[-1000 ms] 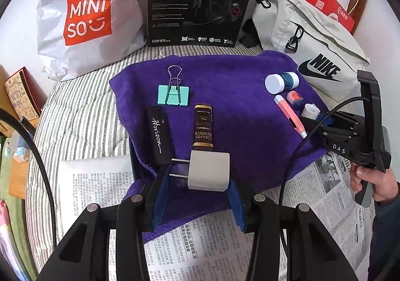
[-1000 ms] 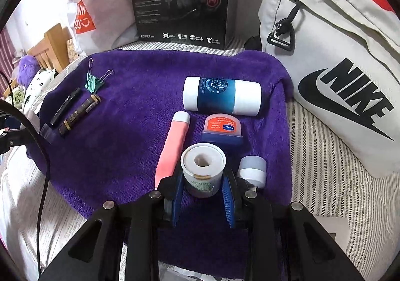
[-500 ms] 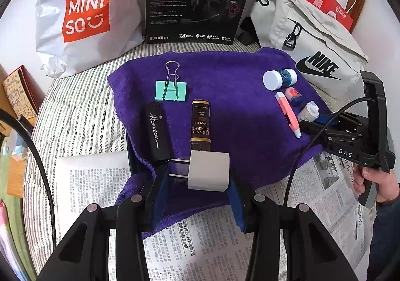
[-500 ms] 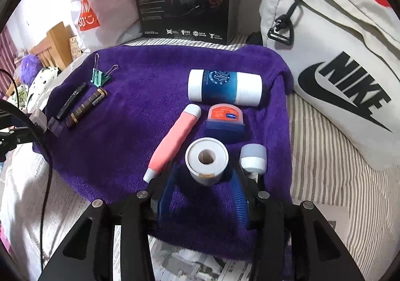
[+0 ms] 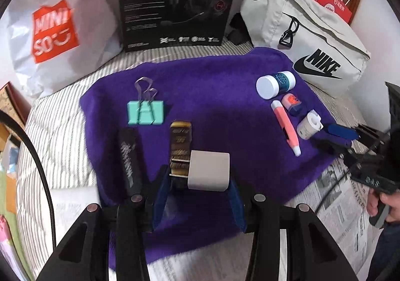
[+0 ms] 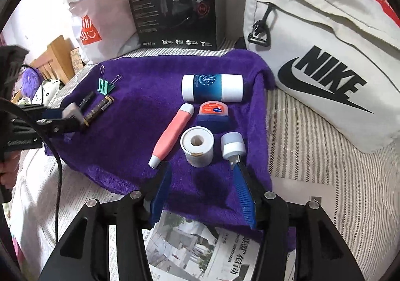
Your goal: Organize rigid objects
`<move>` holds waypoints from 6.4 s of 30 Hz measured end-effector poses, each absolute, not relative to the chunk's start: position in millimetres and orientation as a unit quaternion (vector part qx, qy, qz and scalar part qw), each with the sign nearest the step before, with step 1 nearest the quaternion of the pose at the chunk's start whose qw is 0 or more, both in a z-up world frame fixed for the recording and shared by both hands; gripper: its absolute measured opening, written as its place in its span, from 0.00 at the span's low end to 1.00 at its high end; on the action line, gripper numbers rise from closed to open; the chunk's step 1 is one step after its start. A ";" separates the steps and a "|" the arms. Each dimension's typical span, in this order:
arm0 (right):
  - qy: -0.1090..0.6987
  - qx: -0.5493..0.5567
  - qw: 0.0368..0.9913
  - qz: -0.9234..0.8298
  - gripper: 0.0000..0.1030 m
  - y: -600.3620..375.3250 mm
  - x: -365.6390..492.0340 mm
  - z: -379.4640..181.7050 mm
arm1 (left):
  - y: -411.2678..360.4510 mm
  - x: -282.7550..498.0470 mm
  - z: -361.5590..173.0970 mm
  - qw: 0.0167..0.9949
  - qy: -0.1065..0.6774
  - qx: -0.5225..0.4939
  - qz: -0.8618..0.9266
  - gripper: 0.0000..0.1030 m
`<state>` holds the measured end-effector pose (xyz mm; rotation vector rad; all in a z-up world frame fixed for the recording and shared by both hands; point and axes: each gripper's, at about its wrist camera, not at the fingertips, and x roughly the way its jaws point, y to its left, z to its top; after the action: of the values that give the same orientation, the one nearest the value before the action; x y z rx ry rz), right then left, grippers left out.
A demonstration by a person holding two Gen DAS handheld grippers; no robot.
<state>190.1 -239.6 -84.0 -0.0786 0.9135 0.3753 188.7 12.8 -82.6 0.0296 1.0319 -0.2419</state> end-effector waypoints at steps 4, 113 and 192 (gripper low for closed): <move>0.433 -0.024 0.883 0.182 0.50 -245.7 183.9 -80.2 | 1.0 210.7 -84.6 0.860 0.494 0.019 -0.122 0.41; 0.458 0.019 0.886 0.072 1.00 -246.4 47.8 -37.5 | 0.7 24.4 -28.7 0.888 0.460 0.014 0.003 0.94; 0.469 -0.004 0.880 0.066 1.00 -236.7 43.7 -36.8 | 4.6 15.0 -16.7 0.893 0.449 0.009 0.007 0.94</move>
<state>43.7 -236.7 -36.8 -0.0091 0.9783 0.1368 15.0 4.6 -16.7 0.0182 0.9315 0.0149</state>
